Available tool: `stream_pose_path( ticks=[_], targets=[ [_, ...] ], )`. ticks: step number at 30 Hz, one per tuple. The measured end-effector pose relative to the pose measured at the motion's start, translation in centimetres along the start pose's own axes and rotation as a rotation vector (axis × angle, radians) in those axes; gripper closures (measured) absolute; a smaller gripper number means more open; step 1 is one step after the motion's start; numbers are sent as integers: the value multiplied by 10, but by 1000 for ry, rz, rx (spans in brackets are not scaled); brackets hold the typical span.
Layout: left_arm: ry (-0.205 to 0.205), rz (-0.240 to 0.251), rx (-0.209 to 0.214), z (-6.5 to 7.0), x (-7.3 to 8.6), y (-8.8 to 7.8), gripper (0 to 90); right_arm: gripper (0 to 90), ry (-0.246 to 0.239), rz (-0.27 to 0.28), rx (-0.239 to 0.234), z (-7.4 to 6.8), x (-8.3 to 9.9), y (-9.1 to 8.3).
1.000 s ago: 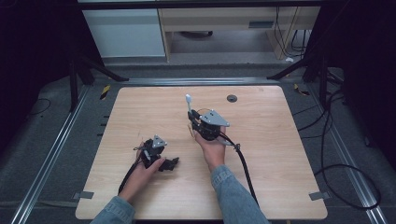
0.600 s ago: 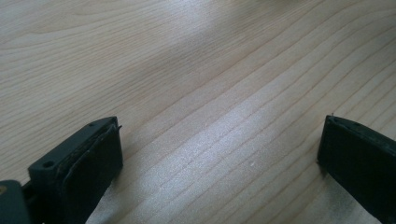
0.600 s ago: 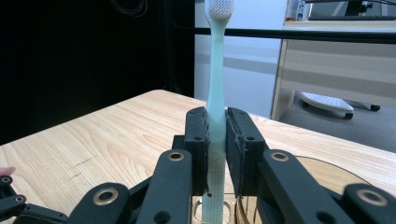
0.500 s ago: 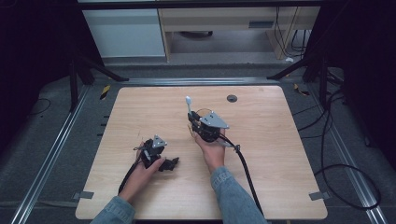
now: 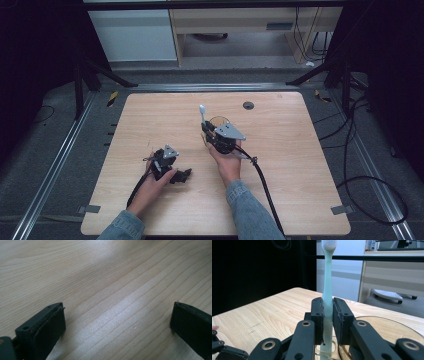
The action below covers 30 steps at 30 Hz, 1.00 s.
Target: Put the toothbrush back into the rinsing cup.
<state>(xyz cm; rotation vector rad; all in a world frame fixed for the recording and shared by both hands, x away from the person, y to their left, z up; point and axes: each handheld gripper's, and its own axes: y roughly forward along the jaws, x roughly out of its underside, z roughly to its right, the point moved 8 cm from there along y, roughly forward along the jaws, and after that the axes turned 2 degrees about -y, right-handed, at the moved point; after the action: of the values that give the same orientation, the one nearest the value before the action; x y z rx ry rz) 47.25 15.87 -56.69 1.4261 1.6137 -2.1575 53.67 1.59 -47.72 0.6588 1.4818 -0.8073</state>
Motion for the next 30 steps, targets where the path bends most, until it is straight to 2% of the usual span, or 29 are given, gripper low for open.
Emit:
stream_pose_path(
  ticks=[30],
  targets=[
    [1, 0, 1, 0, 0, 0, 0, 792, -21, 24, 6, 2, 4, 0]
  ],
)
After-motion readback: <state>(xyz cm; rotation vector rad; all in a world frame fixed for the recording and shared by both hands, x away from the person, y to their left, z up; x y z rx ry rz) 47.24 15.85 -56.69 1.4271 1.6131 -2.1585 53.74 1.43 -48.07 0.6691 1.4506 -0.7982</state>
